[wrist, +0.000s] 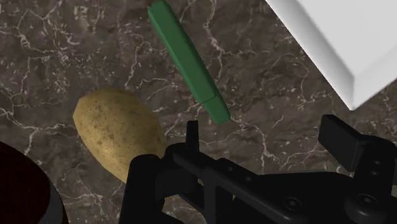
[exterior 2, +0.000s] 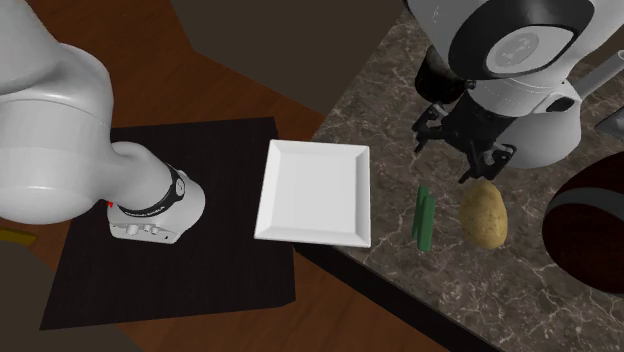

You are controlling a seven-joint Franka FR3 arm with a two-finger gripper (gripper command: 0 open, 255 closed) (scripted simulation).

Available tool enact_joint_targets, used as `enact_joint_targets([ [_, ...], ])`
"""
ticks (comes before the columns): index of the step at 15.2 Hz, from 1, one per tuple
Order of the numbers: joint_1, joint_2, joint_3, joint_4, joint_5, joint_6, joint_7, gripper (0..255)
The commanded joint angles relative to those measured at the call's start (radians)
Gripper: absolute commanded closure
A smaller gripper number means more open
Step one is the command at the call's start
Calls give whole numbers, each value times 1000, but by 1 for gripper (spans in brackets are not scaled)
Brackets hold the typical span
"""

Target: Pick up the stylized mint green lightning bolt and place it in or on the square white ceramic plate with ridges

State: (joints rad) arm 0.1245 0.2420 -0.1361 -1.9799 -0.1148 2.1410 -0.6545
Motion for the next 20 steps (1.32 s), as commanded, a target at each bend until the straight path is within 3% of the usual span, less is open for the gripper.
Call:
enact_joint_targets([
  [1,-4,85,11,68,4,10,-58,0],
  [5,-4,209,36,172,0,17,-133,0],
  [12,-12,259,34,139,-2,101,-132,0],
  [20,-12,259,34,139,-2,101,-132,0],
])
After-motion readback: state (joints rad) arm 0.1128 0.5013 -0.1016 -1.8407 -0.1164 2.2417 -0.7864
